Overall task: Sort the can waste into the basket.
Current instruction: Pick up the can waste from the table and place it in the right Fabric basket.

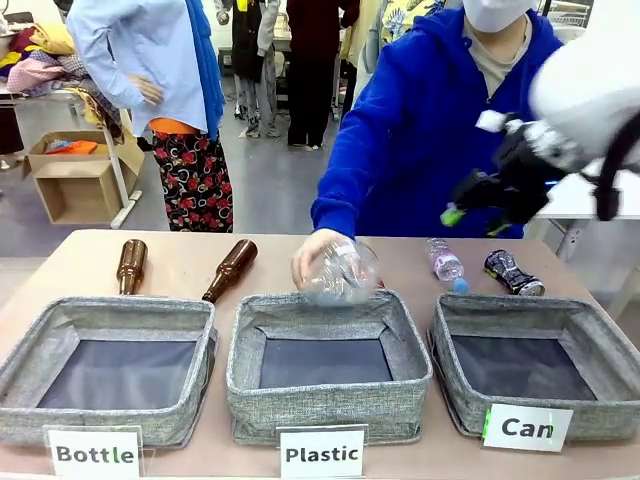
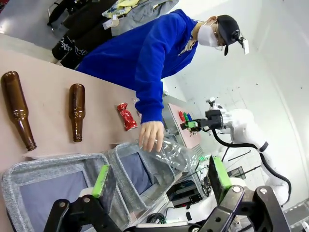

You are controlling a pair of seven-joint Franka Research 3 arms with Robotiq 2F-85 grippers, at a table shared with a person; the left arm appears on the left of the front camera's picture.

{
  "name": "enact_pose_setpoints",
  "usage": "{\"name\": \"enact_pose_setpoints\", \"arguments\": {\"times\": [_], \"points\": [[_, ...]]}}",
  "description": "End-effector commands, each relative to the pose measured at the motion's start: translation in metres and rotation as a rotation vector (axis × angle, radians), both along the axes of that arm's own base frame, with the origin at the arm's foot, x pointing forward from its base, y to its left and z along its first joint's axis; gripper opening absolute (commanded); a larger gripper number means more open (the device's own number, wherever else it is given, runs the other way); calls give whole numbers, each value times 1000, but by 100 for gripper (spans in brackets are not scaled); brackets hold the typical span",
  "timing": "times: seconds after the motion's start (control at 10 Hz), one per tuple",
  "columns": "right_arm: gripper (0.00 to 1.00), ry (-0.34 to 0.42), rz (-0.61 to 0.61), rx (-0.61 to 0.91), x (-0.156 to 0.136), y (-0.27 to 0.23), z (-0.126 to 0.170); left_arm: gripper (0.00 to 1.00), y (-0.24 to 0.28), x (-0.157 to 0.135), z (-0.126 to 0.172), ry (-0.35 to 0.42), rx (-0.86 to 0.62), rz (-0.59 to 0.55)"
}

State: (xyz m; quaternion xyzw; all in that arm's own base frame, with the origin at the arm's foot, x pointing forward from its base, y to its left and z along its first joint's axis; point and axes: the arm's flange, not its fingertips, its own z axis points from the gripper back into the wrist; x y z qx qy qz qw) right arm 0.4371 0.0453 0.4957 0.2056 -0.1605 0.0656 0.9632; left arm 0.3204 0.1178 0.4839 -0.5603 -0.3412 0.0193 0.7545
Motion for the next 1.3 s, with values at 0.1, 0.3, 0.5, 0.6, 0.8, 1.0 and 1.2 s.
{"name": "enact_pose_setpoints", "arguments": {"times": [0.1,0.3,0.5,0.6,0.8,1.0,1.2], "points": [[100,7,90,285,-95,-136,-6,100,1,0,0,-22,5,-13],[100,-72,90,461,-143,-201,-29,100,1,0,0,-22,5,-13],[100,-148,81,638,-179,-253,-61,100,1,0,0,-22,5,-13],[100,-181,49,727,-190,-272,-81,100,1,0,0,-22,5,-13],[100,-215,14,824,-200,-289,-109,100,1,0,0,-22,5,-13],[100,-215,11,811,-201,-287,-110,100,1,0,0,-22,5,-13],[100,-189,-51,701,-185,-258,-81,100,1,0,0,-22,5,-13]]}}
